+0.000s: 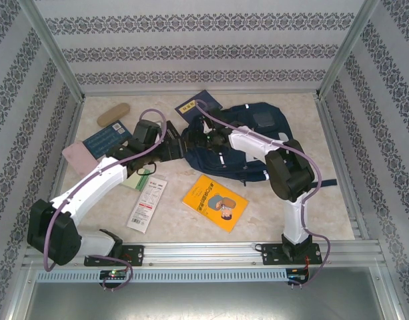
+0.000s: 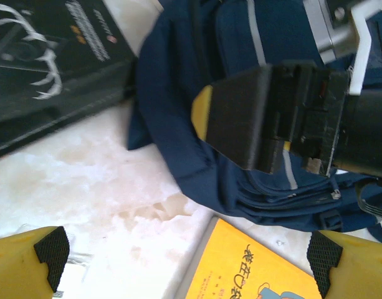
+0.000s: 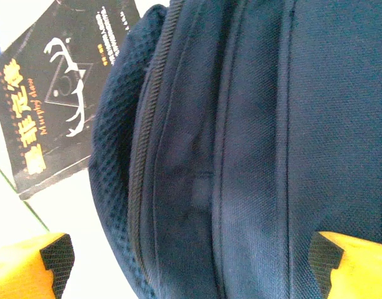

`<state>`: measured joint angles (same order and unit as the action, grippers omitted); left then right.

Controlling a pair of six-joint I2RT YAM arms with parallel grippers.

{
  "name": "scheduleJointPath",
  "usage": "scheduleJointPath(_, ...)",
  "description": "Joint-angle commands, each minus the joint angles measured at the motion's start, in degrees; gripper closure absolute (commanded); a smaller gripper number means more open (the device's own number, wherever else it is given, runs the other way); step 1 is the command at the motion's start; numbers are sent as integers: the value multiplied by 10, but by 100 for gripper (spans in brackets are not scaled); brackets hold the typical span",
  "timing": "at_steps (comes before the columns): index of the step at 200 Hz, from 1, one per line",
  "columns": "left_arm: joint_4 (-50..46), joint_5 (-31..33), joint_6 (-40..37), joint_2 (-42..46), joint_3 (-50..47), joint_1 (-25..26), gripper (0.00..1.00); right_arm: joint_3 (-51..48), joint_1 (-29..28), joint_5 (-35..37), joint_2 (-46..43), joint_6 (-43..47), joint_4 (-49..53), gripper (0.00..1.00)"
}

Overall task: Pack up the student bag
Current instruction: Move the student bag to the top-center of the table, then unzip the student bag at the top-right of the table.

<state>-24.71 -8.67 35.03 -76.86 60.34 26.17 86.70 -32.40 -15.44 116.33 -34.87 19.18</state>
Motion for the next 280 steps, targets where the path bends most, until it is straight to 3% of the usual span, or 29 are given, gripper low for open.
scheduleJointPath(1,7,23,21,-21,24,28,0,4,3,6,-36,14,4,2)
scheduleJointPath(68,35,31,46,-117,58,110,7,-209,54,108,-255,33,16,2)
scheduleJointPath(124,-7,36,24,-257,186,206,20,-368,168,116,-433,33,49,4)
scheduleJointPath(152,-31,31,1,-326,245,251,30,-405,200,103,-469,39,65,12)
scheduleJointPath(195,-77,66,-22,-395,307,310,34,-451,209,64,-498,4,64,23)
scheduleJointPath(221,-64,77,-24,-404,301,326,44,-473,212,50,-505,-52,76,28)
scheduleJointPath(258,-47,98,-21,-423,291,342,47,-514,214,27,-512,-112,49,34)
scheduleJointPath(280,-23,106,-17,-440,288,344,54,-531,226,7,-501,-137,26,37)
